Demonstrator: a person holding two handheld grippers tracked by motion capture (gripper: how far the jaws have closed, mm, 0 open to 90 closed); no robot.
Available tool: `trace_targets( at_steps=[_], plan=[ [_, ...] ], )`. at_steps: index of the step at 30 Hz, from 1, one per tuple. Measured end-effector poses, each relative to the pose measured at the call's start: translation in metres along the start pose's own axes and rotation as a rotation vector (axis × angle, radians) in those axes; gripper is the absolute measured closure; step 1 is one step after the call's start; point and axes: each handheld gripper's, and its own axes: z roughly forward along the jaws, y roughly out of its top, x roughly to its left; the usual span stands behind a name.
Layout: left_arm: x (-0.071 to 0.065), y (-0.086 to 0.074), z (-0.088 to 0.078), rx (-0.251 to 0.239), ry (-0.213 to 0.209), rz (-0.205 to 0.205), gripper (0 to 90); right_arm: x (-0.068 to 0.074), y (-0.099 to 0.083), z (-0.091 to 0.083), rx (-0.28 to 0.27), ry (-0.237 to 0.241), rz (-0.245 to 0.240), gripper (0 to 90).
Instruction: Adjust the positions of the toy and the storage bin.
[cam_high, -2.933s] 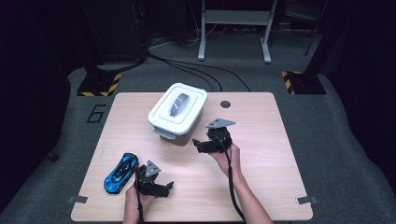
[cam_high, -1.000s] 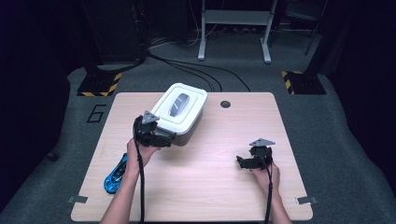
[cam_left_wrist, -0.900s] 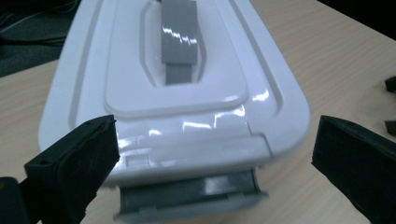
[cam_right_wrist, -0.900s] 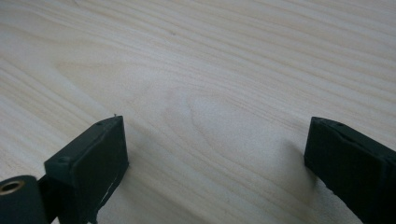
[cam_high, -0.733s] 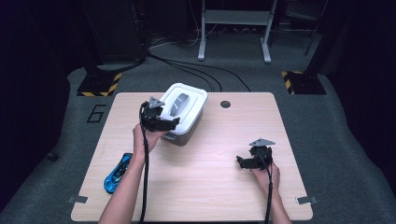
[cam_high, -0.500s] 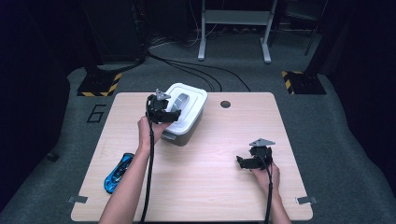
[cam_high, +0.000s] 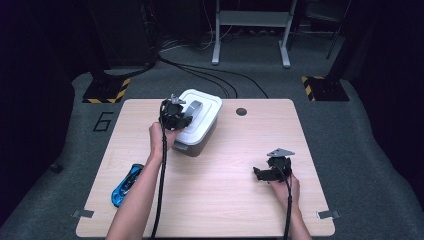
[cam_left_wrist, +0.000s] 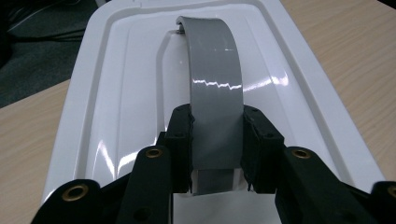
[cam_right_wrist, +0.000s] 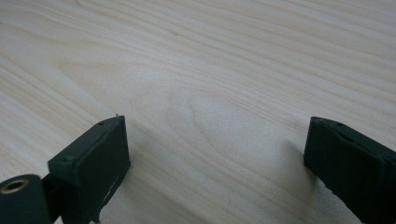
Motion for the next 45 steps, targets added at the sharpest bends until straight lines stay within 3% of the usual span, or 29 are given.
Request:
trace_targets(
  at_steps=[19, 35, 43, 45],
  plan=[
    [-0.001, -0.026, -0.028, -0.015, -0.043, 0.028, 67.1, 0.001, 0.0, 0.0, 0.002, 0.0, 0.002, 6.1],
    [-0.01, -0.043, -0.049, -0.011, -0.038, 0.028, 67.1, 0.001, 0.0, 0.0, -0.003, 0.002, -0.006, 6.3],
    [-0.011, -0.044, -0.053, 0.003, -0.04, 0.035, 66.6, 0.001, 0.0, 0.0, -0.002, 0.003, -0.005, 6.3],
    [-0.012, -0.041, -0.053, -0.001, -0.033, 0.033, 60.7, 0.001, 0.0, 0.0, -0.003, 0.003, -0.006, 6.3]
  ],
)
